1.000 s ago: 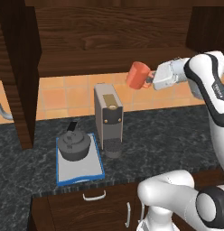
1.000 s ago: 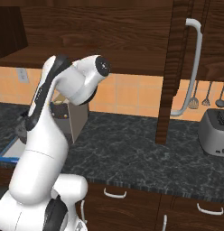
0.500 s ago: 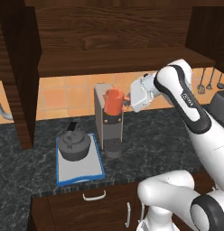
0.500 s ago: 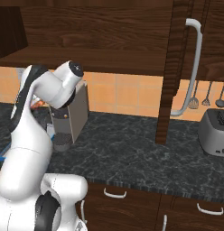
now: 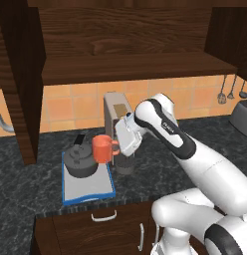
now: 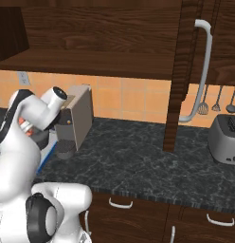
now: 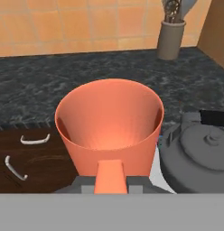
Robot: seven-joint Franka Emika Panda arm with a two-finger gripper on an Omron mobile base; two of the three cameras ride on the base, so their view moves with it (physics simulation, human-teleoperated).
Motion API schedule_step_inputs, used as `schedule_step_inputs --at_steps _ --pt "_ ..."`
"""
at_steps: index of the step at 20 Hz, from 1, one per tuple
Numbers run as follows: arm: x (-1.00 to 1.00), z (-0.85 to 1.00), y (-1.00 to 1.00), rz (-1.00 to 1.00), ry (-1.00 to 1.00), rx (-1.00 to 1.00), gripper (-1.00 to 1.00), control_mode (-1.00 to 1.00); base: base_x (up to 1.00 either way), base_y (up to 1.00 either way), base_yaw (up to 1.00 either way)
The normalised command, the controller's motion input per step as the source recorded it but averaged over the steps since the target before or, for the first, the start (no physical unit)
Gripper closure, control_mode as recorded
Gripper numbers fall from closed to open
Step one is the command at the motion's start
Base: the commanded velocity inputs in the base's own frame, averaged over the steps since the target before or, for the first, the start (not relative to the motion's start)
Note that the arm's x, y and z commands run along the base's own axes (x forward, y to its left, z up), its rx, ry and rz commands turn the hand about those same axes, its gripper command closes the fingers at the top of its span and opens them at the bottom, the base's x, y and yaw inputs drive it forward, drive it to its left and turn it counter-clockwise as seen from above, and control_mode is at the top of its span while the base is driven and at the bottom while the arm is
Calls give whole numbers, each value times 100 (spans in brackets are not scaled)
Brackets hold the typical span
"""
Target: Pick the kettle from the counter and place it on the tray. Then pick the mug from the cabinet and place it on the tray. Then close the cabinet doors.
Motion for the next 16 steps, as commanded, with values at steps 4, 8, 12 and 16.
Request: schedule_step_inputs --at_steps 4,8,12,16 --pt "0 -100 34 15 6 0 100 -100 0 0 0" --pt "0 -100 3 6 0 0 100 -100 0 0 0" --pt "0 -69 0 -1 -2 0 100 -100 0 0 0" --pt "18 -37 0 -6 -6 0 100 -100 0 0 0"
